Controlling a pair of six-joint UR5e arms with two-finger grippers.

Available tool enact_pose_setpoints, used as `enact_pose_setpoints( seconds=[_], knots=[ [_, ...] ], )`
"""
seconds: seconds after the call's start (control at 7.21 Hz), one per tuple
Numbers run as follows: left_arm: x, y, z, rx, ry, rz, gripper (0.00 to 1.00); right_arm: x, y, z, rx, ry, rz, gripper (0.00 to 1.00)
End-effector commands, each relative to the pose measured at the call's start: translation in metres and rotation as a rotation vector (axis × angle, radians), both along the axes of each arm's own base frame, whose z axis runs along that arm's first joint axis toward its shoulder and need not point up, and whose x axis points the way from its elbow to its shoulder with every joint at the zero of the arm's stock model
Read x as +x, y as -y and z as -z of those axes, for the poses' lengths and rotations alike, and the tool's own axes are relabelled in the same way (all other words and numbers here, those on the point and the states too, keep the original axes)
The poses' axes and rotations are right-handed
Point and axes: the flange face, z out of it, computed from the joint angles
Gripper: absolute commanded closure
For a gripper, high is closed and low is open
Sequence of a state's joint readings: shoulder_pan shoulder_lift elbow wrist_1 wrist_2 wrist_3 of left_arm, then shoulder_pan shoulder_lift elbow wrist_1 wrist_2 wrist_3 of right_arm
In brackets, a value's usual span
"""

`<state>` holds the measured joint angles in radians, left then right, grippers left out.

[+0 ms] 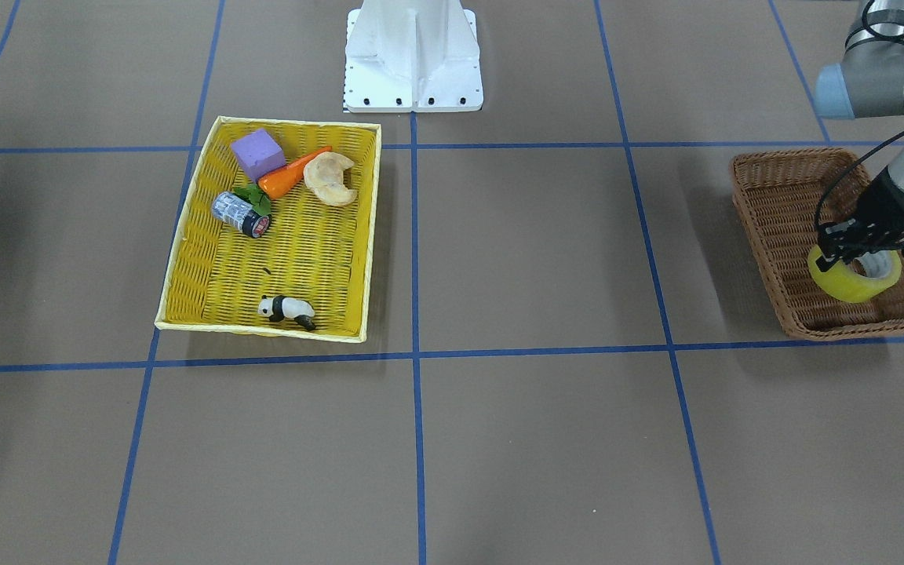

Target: Move tape to another basket

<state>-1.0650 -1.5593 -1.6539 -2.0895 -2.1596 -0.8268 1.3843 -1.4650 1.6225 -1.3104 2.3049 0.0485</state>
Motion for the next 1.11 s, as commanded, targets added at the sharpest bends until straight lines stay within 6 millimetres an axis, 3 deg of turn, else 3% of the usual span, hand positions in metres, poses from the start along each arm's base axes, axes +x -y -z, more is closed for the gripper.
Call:
enact_pose_setpoints(
  seconds=[0.0,0.28,0.42,0.97],
  knots=[
    [0.006,-0.003,-0.003,-0.014,-0.002,-0.011,1.0,0.02,-0.039,-0.009,-0.013,-0.036,0.042,0.01],
    [0.007,-0.002,-0.004,-0.022,-0.005,-0.015,1.0,0.028,-0.046,-0.01,-0.011,-0.034,0.035,0.01],
    [0.008,-0.003,-0.006,-0.027,-0.007,-0.02,1.0,0.027,-0.054,-0.02,-0.03,-0.039,0.041,0.01],
    [0.005,-0.008,-0.029,-0.064,0.016,-0.018,1.0,0.023,-0.056,-0.027,-0.043,-0.045,0.047,0.01]
  ],
)
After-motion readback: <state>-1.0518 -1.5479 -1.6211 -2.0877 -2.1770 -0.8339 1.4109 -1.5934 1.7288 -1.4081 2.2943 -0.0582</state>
